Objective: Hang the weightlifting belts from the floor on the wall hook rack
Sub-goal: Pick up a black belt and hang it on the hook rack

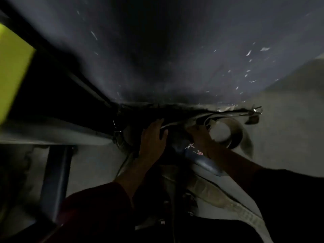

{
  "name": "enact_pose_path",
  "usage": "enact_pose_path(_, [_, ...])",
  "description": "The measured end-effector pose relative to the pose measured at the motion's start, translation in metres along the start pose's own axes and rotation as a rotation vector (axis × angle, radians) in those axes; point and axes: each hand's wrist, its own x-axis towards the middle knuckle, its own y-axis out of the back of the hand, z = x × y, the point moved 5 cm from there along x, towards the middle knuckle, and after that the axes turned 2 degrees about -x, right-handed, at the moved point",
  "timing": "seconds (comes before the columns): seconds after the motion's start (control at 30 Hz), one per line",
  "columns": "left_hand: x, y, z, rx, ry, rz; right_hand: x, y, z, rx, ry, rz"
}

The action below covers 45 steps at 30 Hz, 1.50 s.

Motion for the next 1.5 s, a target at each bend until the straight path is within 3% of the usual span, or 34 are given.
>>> enact_pose_path(0.23, [0.078, -0.084, -0.085, 0.070, -0.019, -0.073, 0.152, -0.041, 0.051, 0.052, -0.107, 0.151])
enact_pose_path(0.4, [0.095, -0.102, -0.099, 0.040, -0.085, -0.041, 0.196, -0.049, 0.069, 0.352, -0.206, 0.279])
enact_pose_path(0.53, [0.075, -0.109, -0.088, 0.052, -0.062, -0.104, 0.182, -0.046, 0.078, 0.399, -0.183, 0.096])
enact_pose_path(0.57, [0.068, -0.107, -0.081, 0.055, -0.064, -0.116, 0.171, -0.044, 0.076, 0.450, -0.174, 0.051])
enact_pose_path(0.67, [0.046, -0.089, -0.047, 0.041, -0.081, -0.097, 0.123, -0.026, 0.057, 0.636, -0.185, 0.194])
enact_pose_path(0.87, [-0.008, -0.038, 0.042, 0.072, -0.100, -0.095, 0.005, 0.016, 0.009, 0.619, -0.154, 0.216])
enact_pose_path(1.07, [-0.064, 0.036, 0.144, 0.116, -0.135, -0.148, -0.138, 0.051, -0.037, 0.813, -0.196, 0.220])
enact_pose_path(1.17, [-0.092, 0.081, 0.197, 0.099, -0.164, -0.134, -0.215, 0.079, -0.077, 0.813, -0.050, 0.261])
enact_pose_path(1.33, [-0.147, 0.174, 0.297, -0.087, -0.145, 0.069, -0.340, 0.118, -0.159, 0.807, 0.032, 0.099])
enact_pose_path(1.5, [-0.182, 0.255, 0.367, -0.297, 0.017, 0.016, -0.448, 0.153, -0.229, 0.647, 0.166, -0.032])
